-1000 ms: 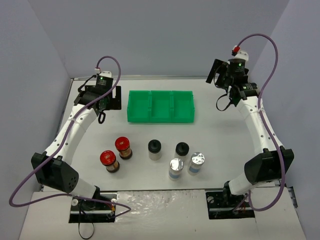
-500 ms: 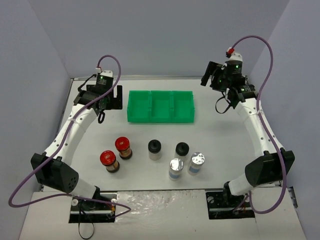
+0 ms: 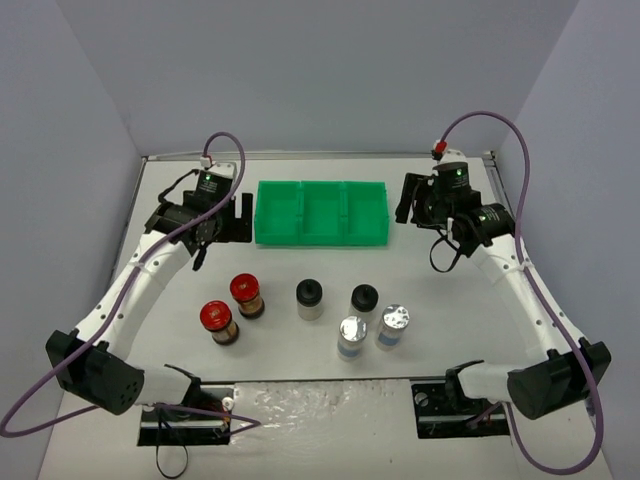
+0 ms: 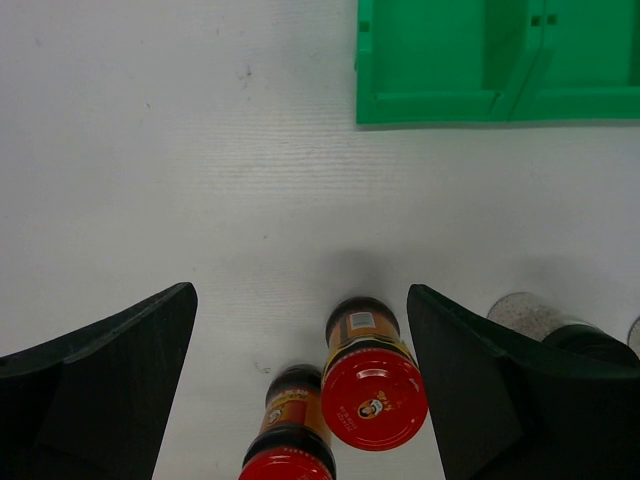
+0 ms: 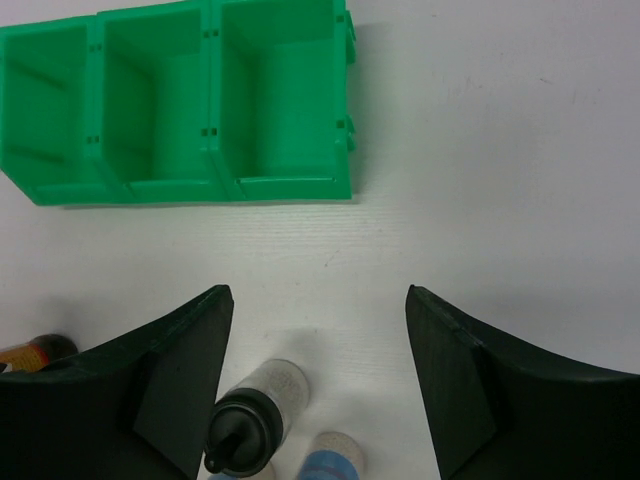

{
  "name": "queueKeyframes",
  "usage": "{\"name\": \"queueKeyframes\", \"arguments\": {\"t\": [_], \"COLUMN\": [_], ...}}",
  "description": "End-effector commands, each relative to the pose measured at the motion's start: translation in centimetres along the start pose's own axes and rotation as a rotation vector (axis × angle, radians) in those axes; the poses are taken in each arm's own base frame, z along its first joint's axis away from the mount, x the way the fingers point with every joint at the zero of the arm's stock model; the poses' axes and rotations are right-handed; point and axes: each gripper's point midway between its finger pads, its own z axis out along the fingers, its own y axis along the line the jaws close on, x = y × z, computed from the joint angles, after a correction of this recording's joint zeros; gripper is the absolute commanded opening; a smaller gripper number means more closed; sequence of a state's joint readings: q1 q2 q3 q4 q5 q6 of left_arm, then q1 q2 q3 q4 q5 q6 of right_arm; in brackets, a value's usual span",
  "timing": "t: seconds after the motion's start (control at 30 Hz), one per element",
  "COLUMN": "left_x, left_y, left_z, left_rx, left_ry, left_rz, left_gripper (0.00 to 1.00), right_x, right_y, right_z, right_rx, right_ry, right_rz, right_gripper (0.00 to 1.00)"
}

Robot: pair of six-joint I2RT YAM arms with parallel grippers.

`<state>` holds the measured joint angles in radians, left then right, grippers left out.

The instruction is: Organize the condiment bottles

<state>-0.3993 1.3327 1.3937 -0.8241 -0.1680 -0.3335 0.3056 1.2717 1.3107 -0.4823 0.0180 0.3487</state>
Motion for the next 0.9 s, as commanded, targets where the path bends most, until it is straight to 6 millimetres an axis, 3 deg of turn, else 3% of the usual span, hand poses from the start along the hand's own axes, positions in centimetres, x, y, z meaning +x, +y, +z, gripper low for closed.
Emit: {"name": "queueKeyframes", "arguments": {"t": [0.0,0.13,0.2,0.53,0.67,0.87], "left_x": [-0.7,-0.2,0.5,5.0,6.5,8.6], "left_y": [-3.3,-5.0,-4.7,-1.2,-1.6,-2.3], "left_z": [-0.6,-0.7,-0.7,-2.0,-1.9,-1.6], "left_rx": [0.083,0.072,0.043,-0.101,-0.089,-0.059], "left_ry": [-0.035,-0.027,-0.017,0.05,0.092,0.13], "left_rz": [0.014,0.051,0.047,-0.034,-0.038,-0.043], "left_gripper": [0.83,0.82,0.82,0.82,0.81,0.81], "right_x": [2.0,3.8,4.2,2.6,2.5,2.1], "right_y": [1.4,2.8,2.8,3.3,4.3,4.3], "right_z": [-0.4,-0.2,-0.2,0.7,1.3,1.2], "right_rx": [-0.015,-0.002,0.009,0.025,-0.004,0.006], "right_ry": [0.023,0.04,0.041,0.016,0.02,0.005], "right_rz": [-0.014,-0.049,-0.056,-0.088,-0.087,-0.093], "right_gripper": [0.64,0.64,0.64,0.65,0.65,0.66]}}
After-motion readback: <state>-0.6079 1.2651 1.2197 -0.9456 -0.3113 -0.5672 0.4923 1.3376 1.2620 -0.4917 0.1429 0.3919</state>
